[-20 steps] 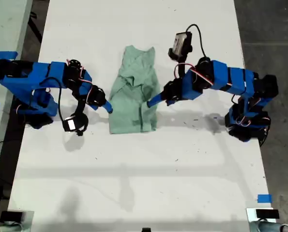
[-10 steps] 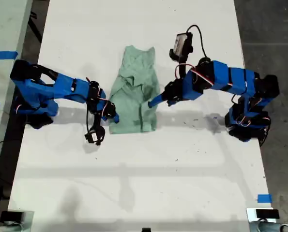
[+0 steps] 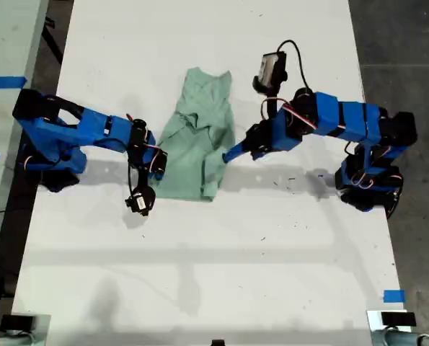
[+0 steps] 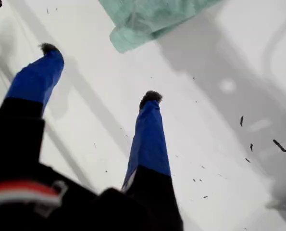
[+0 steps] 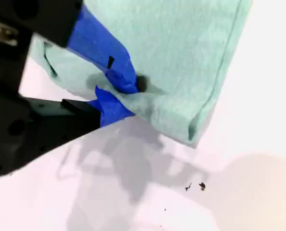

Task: Fold tshirt

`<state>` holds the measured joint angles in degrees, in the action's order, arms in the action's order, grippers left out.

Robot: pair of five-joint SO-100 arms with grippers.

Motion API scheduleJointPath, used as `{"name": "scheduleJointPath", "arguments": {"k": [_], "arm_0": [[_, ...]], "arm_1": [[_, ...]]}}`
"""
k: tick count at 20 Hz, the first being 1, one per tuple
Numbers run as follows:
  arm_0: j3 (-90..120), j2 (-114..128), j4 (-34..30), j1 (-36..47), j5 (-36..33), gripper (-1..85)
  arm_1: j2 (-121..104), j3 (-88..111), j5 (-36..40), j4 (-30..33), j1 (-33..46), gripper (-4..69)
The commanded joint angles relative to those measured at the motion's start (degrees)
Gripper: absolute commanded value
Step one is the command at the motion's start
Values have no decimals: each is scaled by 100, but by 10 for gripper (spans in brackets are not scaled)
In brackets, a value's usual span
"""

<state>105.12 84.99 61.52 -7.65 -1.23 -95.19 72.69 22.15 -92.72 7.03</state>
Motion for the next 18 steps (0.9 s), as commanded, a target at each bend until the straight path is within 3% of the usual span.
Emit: {"name": "scheduleJointPath", "arguments": {"k": [1, 3, 5, 10, 13, 16, 17, 18], "arm_0": [[-1318, 483, 1433, 79, -9, 0], [-2505, 308, 2461, 114, -97, 0], [-3287, 0, 2742, 193, -378, 0], [-5959, -2224, 2672, 229, -1301, 0], [-6161, -3103, 2250, 325, -1512, 0], [-6258, -3894, 2241, 396, -1406, 4], [-6258, -4104, 2338, 439, -1310, 32], [-6258, -4219, 2417, 439, -1310, 162]], "arm_1": [[-466, -18, -70, 132, -62, 300], [-492, 18, -97, 132, -62, 299], [-545, 88, -114, 176, -62, 299], [-545, 123, -141, 202, -70, 299], [-598, 193, -158, 202, -88, 299], [-659, 255, -158, 202, -79, 299], [-668, 264, -158, 202, -70, 299], [-677, 272, -158, 202, -70, 299]]}}
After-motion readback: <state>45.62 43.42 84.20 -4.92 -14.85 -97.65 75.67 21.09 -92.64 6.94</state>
